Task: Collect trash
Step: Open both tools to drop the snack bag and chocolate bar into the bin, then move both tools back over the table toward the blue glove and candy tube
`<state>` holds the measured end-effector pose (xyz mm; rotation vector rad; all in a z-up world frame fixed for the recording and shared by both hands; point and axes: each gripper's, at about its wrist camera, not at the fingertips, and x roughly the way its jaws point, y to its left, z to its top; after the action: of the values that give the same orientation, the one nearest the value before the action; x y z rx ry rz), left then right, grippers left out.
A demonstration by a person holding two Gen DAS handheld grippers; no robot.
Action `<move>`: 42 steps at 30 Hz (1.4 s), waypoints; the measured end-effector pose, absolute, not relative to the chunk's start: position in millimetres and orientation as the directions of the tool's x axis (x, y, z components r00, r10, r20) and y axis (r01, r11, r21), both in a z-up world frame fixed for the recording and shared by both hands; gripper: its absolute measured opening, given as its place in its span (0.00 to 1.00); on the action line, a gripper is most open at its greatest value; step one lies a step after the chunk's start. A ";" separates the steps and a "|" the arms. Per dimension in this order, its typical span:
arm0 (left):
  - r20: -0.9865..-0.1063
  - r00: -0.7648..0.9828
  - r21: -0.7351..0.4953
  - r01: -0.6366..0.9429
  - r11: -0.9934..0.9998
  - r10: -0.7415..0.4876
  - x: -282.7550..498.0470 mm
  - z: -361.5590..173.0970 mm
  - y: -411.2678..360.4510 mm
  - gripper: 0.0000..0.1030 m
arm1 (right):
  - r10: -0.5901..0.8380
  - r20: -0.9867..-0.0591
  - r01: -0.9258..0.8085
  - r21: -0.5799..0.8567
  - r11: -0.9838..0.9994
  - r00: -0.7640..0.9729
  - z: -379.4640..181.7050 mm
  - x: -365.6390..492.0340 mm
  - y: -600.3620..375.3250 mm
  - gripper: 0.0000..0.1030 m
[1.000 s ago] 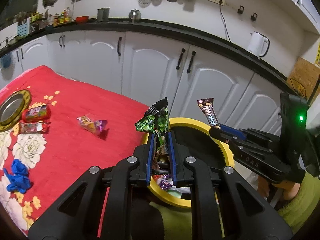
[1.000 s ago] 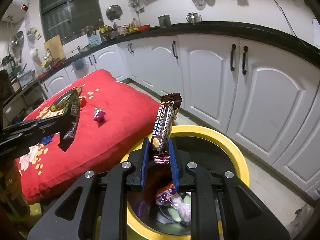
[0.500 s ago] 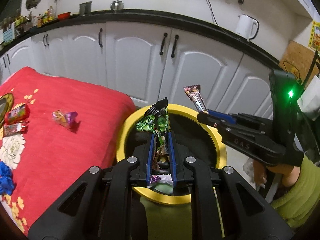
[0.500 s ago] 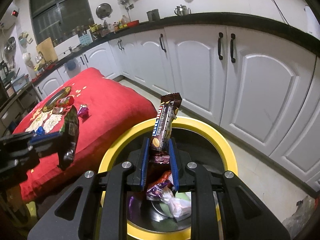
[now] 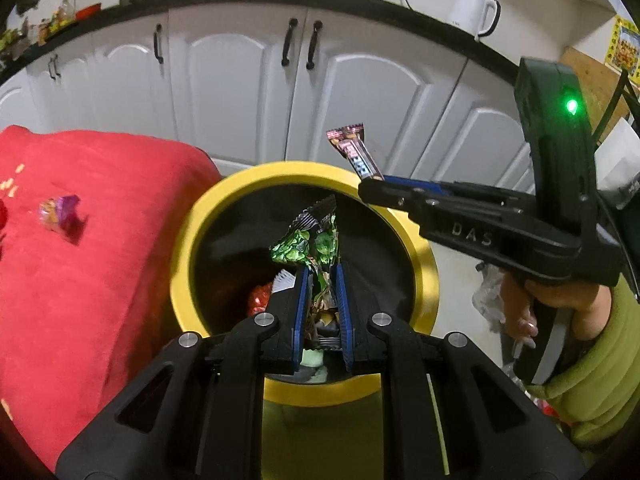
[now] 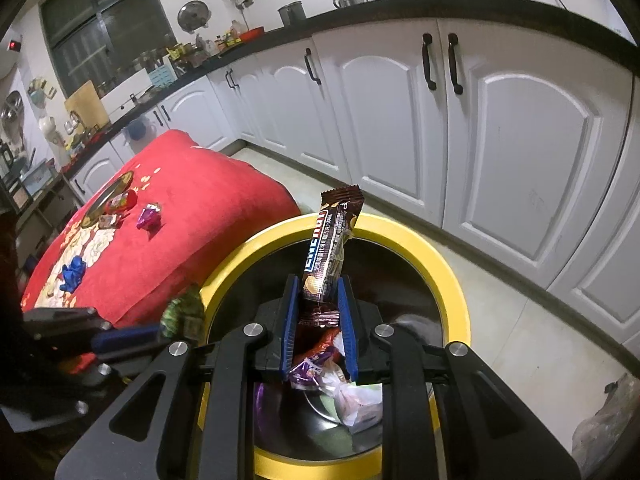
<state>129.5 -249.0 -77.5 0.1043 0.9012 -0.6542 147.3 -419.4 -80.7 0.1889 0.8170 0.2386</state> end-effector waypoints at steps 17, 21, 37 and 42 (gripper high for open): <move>-0.781 0.414 -0.187 0.560 0.808 -0.467 132.7 -93.5 -254.4 0.18 | 0.292 -0.694 -0.127 0.280 0.951 0.658 -87.1 149.6 -430.1 0.21; -0.779 0.424 -0.182 0.551 0.814 -0.462 133.1 -92.0 -252.4 0.20 | 0.289 -0.692 -0.124 0.279 0.952 0.661 -86.1 149.4 -430.7 0.25; -0.739 0.516 -0.188 0.460 0.868 -0.434 133.5 -67.2 -222.4 0.89 | 0.245 -0.650 -0.120 0.230 0.966 0.720 -63.7 142.3 -426.5 0.47; -0.711 0.588 -0.154 0.406 0.901 -0.386 133.7 -53.8 -203.9 0.89 | 0.252 -0.630 -0.146 0.216 0.965 0.734 -54.8 139.7 -414.7 0.48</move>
<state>133.7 -203.9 -53.8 0.0256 0.8219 -0.4611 139.7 -414.7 -54.8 0.1559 0.7139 0.2199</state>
